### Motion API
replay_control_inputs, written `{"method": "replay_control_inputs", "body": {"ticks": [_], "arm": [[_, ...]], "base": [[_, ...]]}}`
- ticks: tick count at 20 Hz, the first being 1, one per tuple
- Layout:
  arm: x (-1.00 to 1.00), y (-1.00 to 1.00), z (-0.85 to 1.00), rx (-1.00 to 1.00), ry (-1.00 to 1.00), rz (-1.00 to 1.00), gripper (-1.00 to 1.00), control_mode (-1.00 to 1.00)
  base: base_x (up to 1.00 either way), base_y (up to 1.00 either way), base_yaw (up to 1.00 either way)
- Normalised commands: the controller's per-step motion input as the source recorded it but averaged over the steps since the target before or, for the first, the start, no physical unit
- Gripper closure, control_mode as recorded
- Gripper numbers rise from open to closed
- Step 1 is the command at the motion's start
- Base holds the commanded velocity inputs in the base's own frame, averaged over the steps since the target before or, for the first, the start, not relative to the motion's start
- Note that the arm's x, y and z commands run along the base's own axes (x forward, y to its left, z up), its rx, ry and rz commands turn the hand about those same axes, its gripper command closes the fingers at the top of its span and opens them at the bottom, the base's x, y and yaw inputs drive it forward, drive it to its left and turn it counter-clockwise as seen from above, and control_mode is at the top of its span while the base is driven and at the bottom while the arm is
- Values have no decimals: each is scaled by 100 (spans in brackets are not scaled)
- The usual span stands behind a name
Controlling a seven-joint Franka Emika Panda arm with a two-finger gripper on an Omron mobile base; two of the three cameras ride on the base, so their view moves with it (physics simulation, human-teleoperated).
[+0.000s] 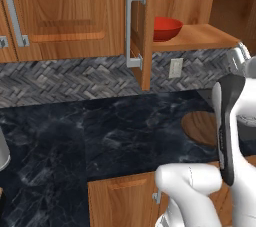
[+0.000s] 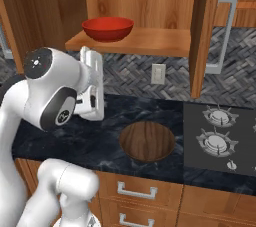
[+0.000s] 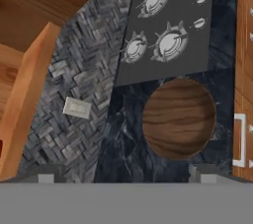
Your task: Open the cabinet. Pick the bowls from the counter and place them in the cabinet. Then close the cabinet.
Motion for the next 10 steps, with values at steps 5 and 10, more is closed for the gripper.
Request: {"method": "replay_control_inputs", "body": {"ticks": [5,10], "arm": [[-59,-30,-59,-6,6,0,-100,-100],[-15,-19,-25,0,9,0,-100,-100]], "base": [[0,0,0],[0,0,0]]}}
